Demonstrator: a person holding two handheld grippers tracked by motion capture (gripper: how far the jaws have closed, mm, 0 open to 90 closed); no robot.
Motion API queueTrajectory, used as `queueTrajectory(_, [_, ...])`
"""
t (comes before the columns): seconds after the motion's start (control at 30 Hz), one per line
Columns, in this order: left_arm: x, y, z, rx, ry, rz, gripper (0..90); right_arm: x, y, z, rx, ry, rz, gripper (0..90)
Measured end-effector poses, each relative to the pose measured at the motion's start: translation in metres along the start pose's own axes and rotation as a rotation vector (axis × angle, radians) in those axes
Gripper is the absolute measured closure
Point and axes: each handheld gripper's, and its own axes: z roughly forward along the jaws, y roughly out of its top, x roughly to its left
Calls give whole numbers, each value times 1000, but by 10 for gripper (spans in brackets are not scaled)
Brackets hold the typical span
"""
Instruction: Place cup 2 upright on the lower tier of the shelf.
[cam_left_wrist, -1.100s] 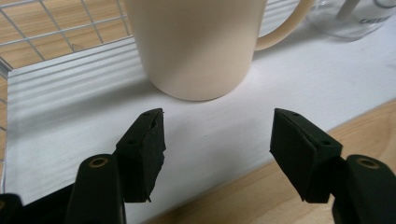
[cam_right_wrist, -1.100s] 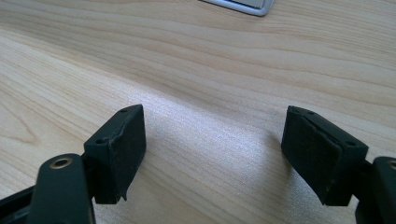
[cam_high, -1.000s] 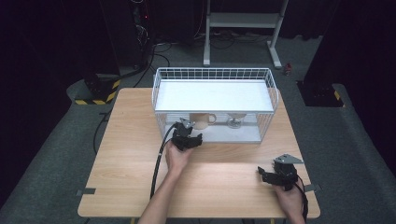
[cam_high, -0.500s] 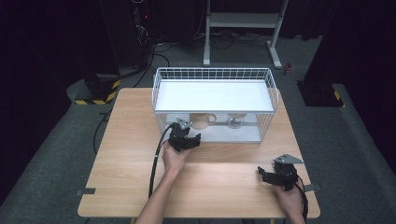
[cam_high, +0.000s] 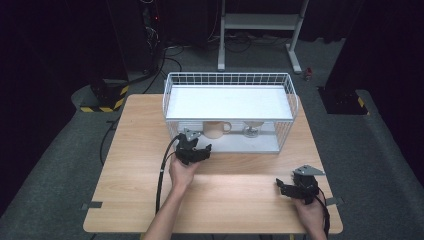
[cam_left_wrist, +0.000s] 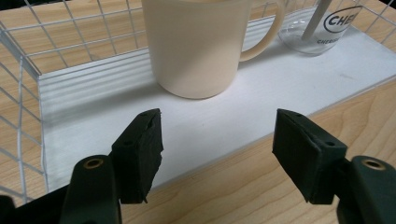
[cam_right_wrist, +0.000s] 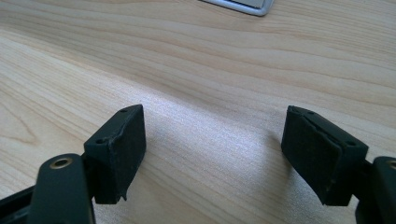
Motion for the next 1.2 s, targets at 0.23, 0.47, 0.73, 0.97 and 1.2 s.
queueTrajectory(0.23, [0, 1, -10, -24, -12, 1, 334, 0, 0, 0, 0, 0, -1, 220])
queueTrajectory(0.47, [0, 0, -19, -41, -19, -4, 330, 0, 0, 0, 0, 0, 0, 220])
queueTrajectory(0.73, [6, -5, -29, -52, -27, -24, 323, 0, 0, 0, 0, 0, 1, 220])
queueTrajectory(0.97, [10, -13, -34, -44, -30, -38, 310, 0, 0, 0, 0, -1, 0, 220])
queueTrajectory(1.2, [14, -18, -40, -47, -32, -54, 289, 0, 0, 0, 1, 0, 1, 220])
